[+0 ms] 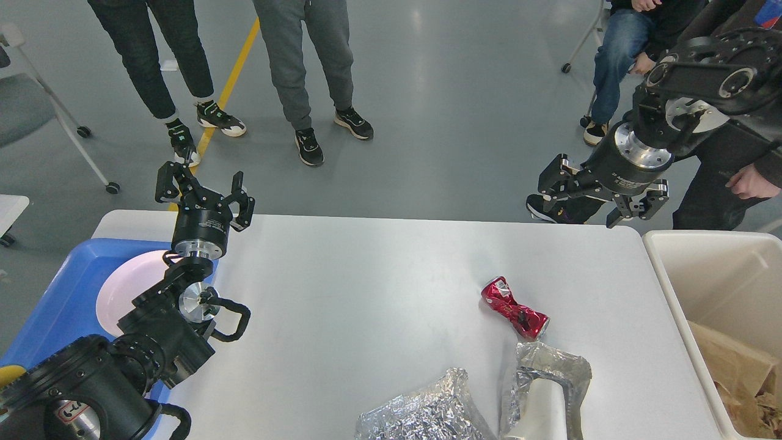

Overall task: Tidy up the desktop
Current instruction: 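Move the right gripper down toward the red crushed can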

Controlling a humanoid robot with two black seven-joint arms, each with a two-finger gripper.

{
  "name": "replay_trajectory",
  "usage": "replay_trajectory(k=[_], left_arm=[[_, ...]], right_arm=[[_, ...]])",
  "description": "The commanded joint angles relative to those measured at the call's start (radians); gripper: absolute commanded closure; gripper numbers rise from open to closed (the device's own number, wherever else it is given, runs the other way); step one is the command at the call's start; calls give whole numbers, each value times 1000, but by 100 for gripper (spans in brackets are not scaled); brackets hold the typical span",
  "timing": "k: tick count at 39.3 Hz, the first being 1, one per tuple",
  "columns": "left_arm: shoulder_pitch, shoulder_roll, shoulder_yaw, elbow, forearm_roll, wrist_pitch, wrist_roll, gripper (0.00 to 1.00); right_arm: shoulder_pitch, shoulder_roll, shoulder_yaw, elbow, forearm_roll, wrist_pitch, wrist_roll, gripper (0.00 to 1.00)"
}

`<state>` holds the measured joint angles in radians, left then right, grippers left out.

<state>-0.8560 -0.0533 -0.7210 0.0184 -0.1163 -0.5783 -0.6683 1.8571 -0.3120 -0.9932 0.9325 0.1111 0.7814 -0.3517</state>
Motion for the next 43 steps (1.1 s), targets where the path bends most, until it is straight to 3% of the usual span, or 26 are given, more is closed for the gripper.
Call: replay_trajectory(k=[1,7,10,12,16,23,43], left_arm=[[0,0,0,0,0,0,0,3],[0,0,0,0,0,0,1,3],[0,0,0,0,0,0,0,3],[0,1,0,0,1,0,1,3],[0,0,0,0,0,0,1,3],[0,1,0,0,0,0,1,3],[0,0,0,0,1,0,0,3]], right_arm=[[-1,-9,24,26,-27,1,10,0],[-53,-42,148,74,-180,-1,62,0],[-85,-58,231,95,-313,-4,155,0],[-87,-64,242,101,-355,-5,190,0],[-85,-65,245,103,-422,-8,240,0],[-102,-65,246,129,-582,-102,316,0],[-128,-62,246,247,-794,-174,327,0]])
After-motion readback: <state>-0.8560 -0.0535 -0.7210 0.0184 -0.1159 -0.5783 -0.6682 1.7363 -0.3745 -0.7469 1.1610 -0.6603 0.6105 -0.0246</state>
